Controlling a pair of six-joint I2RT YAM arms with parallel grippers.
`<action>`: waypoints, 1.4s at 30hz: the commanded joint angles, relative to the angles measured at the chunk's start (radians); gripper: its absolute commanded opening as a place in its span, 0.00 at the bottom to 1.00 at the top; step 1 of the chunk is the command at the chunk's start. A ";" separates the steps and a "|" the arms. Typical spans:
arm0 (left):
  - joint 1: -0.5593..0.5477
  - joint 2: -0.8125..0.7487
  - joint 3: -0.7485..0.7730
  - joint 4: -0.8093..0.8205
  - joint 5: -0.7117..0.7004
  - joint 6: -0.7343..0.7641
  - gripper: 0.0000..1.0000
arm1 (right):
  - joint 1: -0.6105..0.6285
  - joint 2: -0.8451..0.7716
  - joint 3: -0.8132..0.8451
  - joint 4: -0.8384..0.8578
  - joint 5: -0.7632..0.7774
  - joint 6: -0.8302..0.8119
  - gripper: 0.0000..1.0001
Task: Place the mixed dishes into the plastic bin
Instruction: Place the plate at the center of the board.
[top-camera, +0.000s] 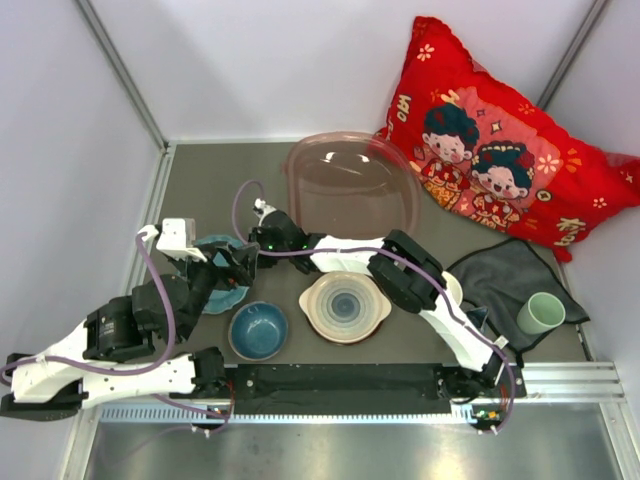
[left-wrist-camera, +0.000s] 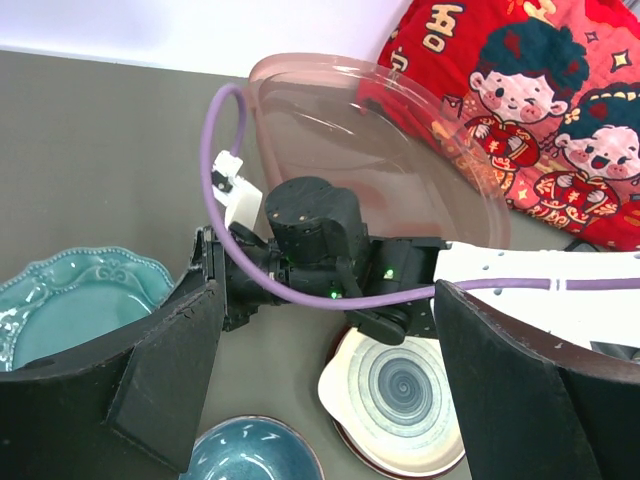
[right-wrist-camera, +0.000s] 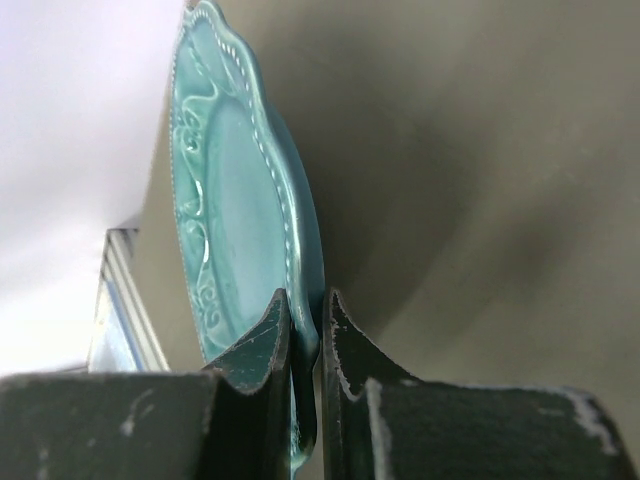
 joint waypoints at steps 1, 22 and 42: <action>-0.001 -0.007 -0.002 0.027 -0.001 0.001 0.90 | -0.001 -0.022 0.083 0.141 -0.048 0.036 0.00; -0.002 -0.020 -0.009 0.007 0.008 -0.022 0.89 | 0.000 -0.011 0.106 0.126 -0.057 0.021 0.39; -0.001 -0.044 -0.027 -0.011 0.006 -0.039 0.89 | 0.002 0.058 0.166 -0.007 -0.020 -0.028 0.78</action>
